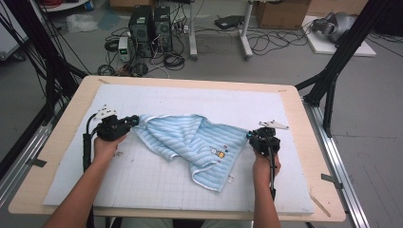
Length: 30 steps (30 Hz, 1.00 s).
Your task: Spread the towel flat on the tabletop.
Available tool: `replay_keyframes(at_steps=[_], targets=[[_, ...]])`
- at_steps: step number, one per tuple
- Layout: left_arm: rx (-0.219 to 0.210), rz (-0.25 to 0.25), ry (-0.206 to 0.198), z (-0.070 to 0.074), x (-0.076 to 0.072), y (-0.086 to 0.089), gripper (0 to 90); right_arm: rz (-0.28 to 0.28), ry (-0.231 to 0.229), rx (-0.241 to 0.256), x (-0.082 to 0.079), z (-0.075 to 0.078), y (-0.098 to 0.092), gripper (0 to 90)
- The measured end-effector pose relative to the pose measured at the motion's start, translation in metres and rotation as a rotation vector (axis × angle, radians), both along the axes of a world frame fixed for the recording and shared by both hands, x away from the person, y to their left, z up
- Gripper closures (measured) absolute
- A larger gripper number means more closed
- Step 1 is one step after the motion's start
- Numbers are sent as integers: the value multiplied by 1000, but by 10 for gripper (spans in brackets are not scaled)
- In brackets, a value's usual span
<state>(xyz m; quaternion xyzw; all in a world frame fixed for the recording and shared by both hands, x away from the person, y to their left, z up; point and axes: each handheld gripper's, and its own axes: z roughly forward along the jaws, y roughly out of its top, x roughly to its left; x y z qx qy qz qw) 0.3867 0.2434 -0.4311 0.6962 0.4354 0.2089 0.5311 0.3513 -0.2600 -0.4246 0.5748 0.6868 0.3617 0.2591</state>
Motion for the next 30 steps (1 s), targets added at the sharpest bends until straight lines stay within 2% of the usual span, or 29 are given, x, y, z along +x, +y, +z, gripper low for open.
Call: replay_keyframes(at_steps=[1, 2, 4, 5, 6, 7, 8, 9, 10, 12, 13, 15, 17, 19, 21, 22, 23, 24, 25, 26, 27, 28, 29, 30], targets=[[-16, 6, 7, 0, 0, 1, 748, 0, 0, 0, 0, 0, 0, 742], [-37, 14, 19, 0, 0, 1, 631, 4, -12, 9, -2, 0, -1, 700], [-64, -7, 22, 0, -2, 1, 512, 18, -32, 35, -8, 0, -2, 615], [-62, -24, 14, 1, -4, 1, 508, 37, -39, 44, -11, 0, -1, 596], [-48, -30, 2, 2, -6, 0, 482, 94, -47, 43, -20, 1, 4, 558], [-43, -38, -5, 3, -8, -1, 482, 94, -47, 43, -20, 1, 4, 558], [-47, -50, -9, 4, -10, -1, 479, 132, -51, 51, -24, 0, 7, 544], [-46, -57, -10, 5, -11, -3, 455, 191, -42, 24, -33, -3, 17, 532], [-42, -70, -11, 5, -13, -4, 455, 191, -42, 24, -33, -3, 17, 532], [-37, -98, -6, 4, -17, -8, 418, 278, -27, 5, -43, -12, 31, 493], [-38, -115, 0, 4, -20, -11, 418, 278, -27, 5, -43, -12, 31, 493], [-41, -160, 0, 3, -25, -16, 409, 331, -13, -16, -46, -16, 39, 479], [-19, -190, 6, 3, -29, -20, 397, 355, -3, -31, -48, -17, 44, 474], [-16, -208, -2, 3, -34, -23, 387, 406, 1, -2, -48, -18, 49, 457], [-23, -216, -8, 4, -36, -24, 387, 423, 11, 7, -48, -19, 51, 458], [-25, -218, -14, 4, -37, -25, 386, 451, 21, 0, -48, -20, 53, 478], [-25, -218, -19, 4, -37, -24, 387, 476, 30, -34, -48, -21, 56, 546], [-23, -219, -19, 4, -38, -24, 387, 530, 28, -104, -50, -24, 62, 676], [-26, -215, -18, 4, -37, -24, 387, 530, 28, -104, -50, -24, 62, 676], [-28, -212, -16, 4, -38, -23, 387, 537, 41, -113, -49, -22, 62, 748], [-26, -210, -15, 3, -39, -23, 389, 515, 40, -204, -51, -18, 61, 845], [-26, -210, -15, 3, -39, -23, 393, 515, 40, -204, -51, -18, 61, 845], [-22, -216, -16, 3, -39, -24, 413, 457, 36, -264, -51, -16, 55, 870], [-15, -228, -22, 3, -40, -24, 413, 457, 36, -264, -51, -16, 55, 870]])
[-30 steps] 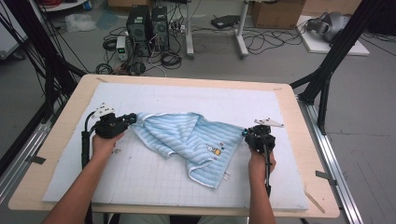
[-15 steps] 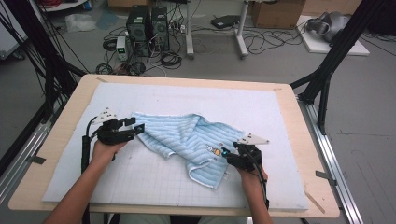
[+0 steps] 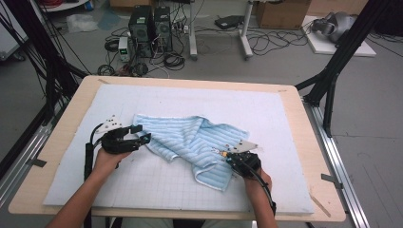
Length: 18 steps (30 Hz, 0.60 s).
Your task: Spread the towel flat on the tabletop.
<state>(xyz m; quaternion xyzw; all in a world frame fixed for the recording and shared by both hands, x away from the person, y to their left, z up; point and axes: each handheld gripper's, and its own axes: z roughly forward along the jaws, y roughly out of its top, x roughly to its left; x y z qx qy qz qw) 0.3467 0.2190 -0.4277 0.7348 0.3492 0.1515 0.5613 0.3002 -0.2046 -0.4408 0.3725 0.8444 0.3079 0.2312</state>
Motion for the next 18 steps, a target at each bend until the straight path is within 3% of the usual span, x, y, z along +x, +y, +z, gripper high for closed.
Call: replay_keyframes(at_steps=[1, 5, 8, 9, 13, 18], targets=[[14, -15, -8, 0, -1, -1, 463, -40, -5, -4, 0, 0, -8, 848], [45, -54, -14, 1, -5, -11, 466, -59, -22, 25, 0, 0, -15, 747], [52, -92, -18, 2, -7, -17, 466, -72, -41, 120, -1, 2, -20, 620], [49, -109, -21, 2, -7, -19, 484, -77, -53, 161, -1, 3, -23, 526], [51, -186, -10, -2, -11, -32, 500, -76, -65, 164, -2, 3, -23, 498], [125, -243, 22, -8, -15, -47, 481, -72, -63, 176, -2, 2, -24, 485]])
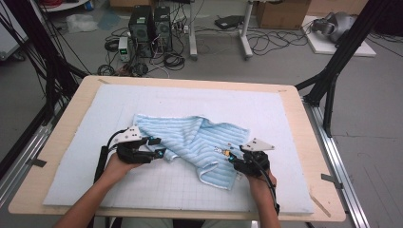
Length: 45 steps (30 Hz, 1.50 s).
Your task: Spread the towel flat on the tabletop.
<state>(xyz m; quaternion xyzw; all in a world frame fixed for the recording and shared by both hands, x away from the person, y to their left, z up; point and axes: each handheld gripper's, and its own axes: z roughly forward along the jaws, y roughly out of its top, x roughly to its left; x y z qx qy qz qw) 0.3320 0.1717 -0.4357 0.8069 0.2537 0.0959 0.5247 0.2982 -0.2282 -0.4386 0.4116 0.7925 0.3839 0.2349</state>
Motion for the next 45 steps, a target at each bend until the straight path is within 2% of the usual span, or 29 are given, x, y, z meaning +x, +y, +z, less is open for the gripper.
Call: replay_keyframes(at_steps=[4, 7, 8, 9, 10, 11, 12, 13, 14, 16, 18, 20, 22, 23, 24, 25, 27, 29, 31, 32, 33, 34, 35, 36, 37, 41, 43, 44, 45], targets=[[68, -33, 16, -4, -2, -14, 428, -4, 6, 24, 0, 0, 0, 454], [131, -57, 10, -9, -4, -26, 422, -8, 10, 35, 0, -1, 0, 426], [165, -63, 6, -11, -4, -29, 423, -7, 14, 38, 1, -1, 0, 423], [201, -64, 1, -14, -5, -33, 476, -4, 16, 38, 1, -2, 1, 411], [238, -54, 1, -15, -6, -37, 476, -4, 16, 38, 1, -2, 1, 411], [248, -50, -11, -15, -6, -38, 523, -2, 22, 35, 1, -3, 2, 409], [251, -49, -18, -14, -6, -38, 670, 8, 35, 36, 2, -5, 5, 404], [255, -38, -28, -14, -5, -37, 670, 8, 35, 36, 2, -5, 5, 404], [255, -30, -27, -14, -4, -34, 782, 14, 40, 33, 2, -5, 6, 404], [223, -13, -7, -12, 0, -25, 805, 36, 62, 27, 3, -8, 10, 411], [199, 28, 6, -10, 5, -11, 807, 46, 69, 20, 3, -9, 12, 431], [147, 86, 21, -8, 10, 7, 807, 79, 92, 2, 4, -12, 17, 474], [112, 147, 28, -4, 16, 27, 807, 100, 100, 4, 3, -11, 17, 567], [98, 177, 28, -3, 18, 36, 806, 143, 117, 14, 3, -10, 18, 698], [88, 205, 28, -2, 20, 46, 806, 143, 117, 14, 3, -10, 18, 698], [83, 229, 29, -2, 22, 54, 806, 155, 117, 3, 2, -9, 19, 762], [73, 272, 31, -2, 24, 68, 806, 200, 125, -21, 1, -7, 23, 821], [64, 308, 27, -1, 25, 79, 807, 246, 138, -31, -1, -5, 26, 828], [56, 338, 23, 0, 27, 90, 806, 290, 166, -21, -4, -4, 28, 827], [49, 357, 21, 0, 28, 95, 806, 337, 197, 0, -9, -4, 30, 826], [38, 376, 21, 0, 28, 100, 806, 337, 197, 0, -9, -4, 30, 826], [32, 393, 23, 0, 29, 105, 807, 361, 212, 7, -11, -4, 31, 825], [22, 415, 22, 0, 29, 110, 806, 393, 224, 18, -14, -4, 33, 825], [17, 435, 26, 1, 29, 115, 806, 460, 231, 19, -21, -4, 39, 825], [10, 456, 24, 1, 29, 120, 806, 460, 231, 19, -21, -4, 39, 825], [-10, 515, 19, 2, 29, 137, 807, 616, 298, 59, -34, -5, 53, 805], [-9, 524, 20, 2, 29, 141, 806, 632, 281, 69, -37, -3, 59, 728], [-14, 528, 18, 2, 29, 142, 804, 620, 271, 89, -37, -1, 60, 639], [-10, 526, 17, 1, 30, 142, 804, 587, 250, 117, -34, 1, 60, 597]])
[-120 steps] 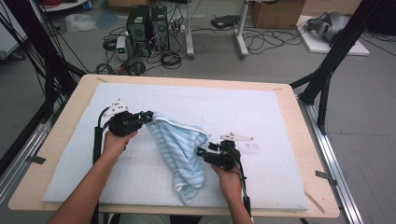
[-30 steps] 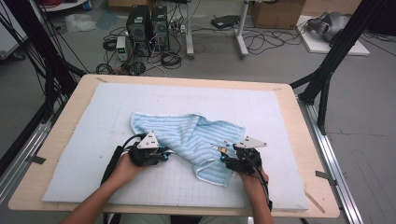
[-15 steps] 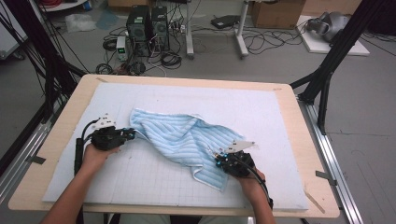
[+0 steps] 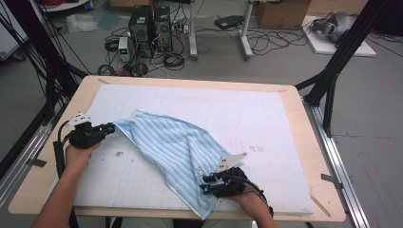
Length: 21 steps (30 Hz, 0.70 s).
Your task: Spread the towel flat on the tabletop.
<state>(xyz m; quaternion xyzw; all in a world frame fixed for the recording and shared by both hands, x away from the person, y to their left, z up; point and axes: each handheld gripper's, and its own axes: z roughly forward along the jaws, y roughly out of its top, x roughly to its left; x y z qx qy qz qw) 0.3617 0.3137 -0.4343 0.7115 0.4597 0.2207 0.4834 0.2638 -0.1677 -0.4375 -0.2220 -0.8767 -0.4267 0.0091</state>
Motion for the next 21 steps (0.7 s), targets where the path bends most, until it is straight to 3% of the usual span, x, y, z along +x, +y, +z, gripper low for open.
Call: replay_keyframes(at_steps=[2, 4, 6, 7, 8, 11, 13, 14, 19, 20, 21], targets=[[4, -6, -3, -1, 1, -2, 804, -94, -49, 43, 7, 5, -1, 490], [8, -11, -6, -1, 1, -4, 804, -208, -82, 34, 18, 7, -2, 427], [7, -14, -9, -1, 1, -4, 804, -302, -116, -5, 29, 4, 0, 412], [5, -14, -10, -1, 1, -4, 804, -359, -126, -72, 40, -2, 5, 416], [4, -13, -9, -1, 1, -4, 804, -368, -116, -115, 45, -7, 9, 416], [-1, -13, -9, -1, 1, -3, 803, -366, -134, -137, 48, -10, 14, 503], [-6, -13, -8, -1, 1, -2, 803, -332, -107, -134, 47, -7, 11, 765], [-7, -14, -7, -2, 1, -2, 803, -309, -89, -133, 45, -6, 10, 810], [-8, -21, -2, -2, 1, -3, 802, -201, -33, -124, 27, -4, -1, 851], [-13, -24, -1, -2, 1, -3, 803, -173, -5, -113, 14, -4, -9, 851], [-14, -28, 0, -2, 1, -4, 803, -173, -5, -113, 14, -4, -9, 851]])
